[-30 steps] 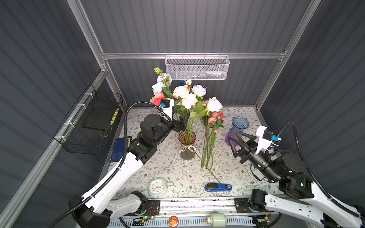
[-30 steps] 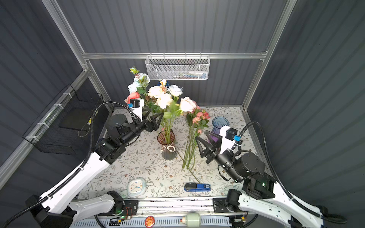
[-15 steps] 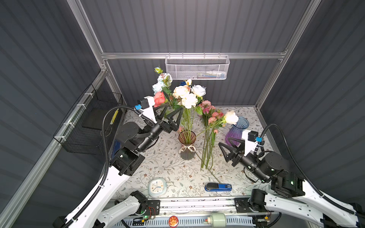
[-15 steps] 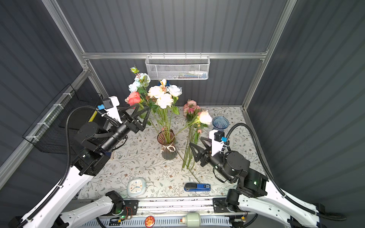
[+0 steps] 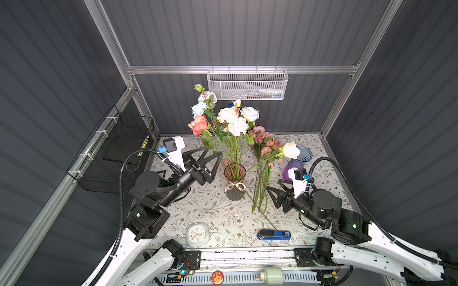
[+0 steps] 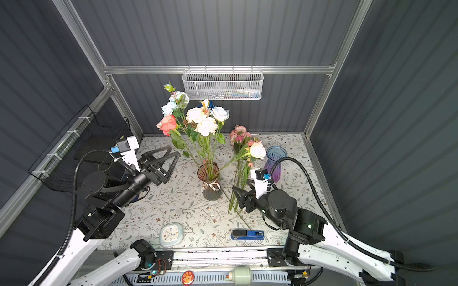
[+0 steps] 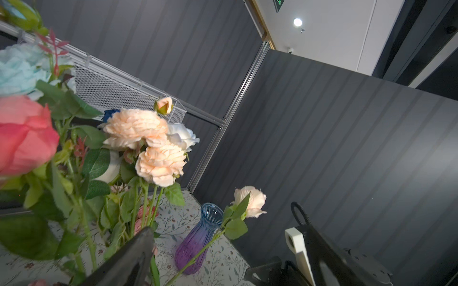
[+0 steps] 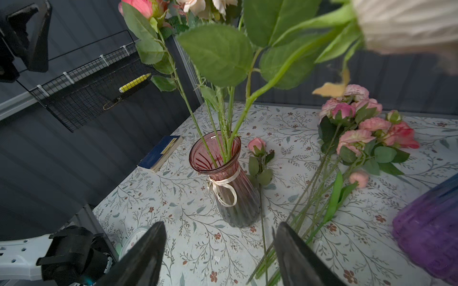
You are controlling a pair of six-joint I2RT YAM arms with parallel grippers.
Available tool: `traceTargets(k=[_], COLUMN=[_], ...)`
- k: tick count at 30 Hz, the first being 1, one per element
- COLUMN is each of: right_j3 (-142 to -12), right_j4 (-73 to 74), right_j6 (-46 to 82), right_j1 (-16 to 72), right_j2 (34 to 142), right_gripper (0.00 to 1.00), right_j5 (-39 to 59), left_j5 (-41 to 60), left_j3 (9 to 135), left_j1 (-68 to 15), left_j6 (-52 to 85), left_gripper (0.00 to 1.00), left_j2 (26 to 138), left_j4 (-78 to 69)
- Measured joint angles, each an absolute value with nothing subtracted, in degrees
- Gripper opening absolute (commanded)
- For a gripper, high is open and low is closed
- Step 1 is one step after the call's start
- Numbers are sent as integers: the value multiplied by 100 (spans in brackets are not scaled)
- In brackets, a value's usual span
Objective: Arrange the flowers into the vase
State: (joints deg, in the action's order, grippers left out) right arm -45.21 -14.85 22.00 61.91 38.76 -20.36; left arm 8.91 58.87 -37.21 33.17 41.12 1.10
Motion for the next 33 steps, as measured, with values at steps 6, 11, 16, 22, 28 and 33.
traceTargets(k=[6, 11, 16, 22, 28, 33], right_j3=[-5063, -5518, -6136, -6976, -6897, -6104], right_j4=[-1852, -1986, -2091, -2112, -2176, -2023], right_j6=[2067, 1942, 1732, 1411, 1409, 1485], right_j1=[6090, 5529, 4683, 4582, 4584, 4584], right_j2=[4781, 5428, 6090, 6921, 6670, 5610], right_gripper=[59, 52, 52, 58, 69, 77], right_j5=[-2016, -1636, -1144, -823, -526, -60], left_j5=[790, 517, 355, 244, 99, -16], left_j3=[5301, 4971, 4740, 4619, 4619, 4609], left_j1=[-3721, -3721, -3721, -3721, -3721, -3721], left_j6=[3415, 3465, 3522, 3566, 3583, 3581], left_gripper=[82, 81, 82, 83, 83, 84], left_j2=[3612, 3365, 3347, 3350, 3350, 3365], left_j4=[961, 1599, 1962, 2198, 2346, 2504])
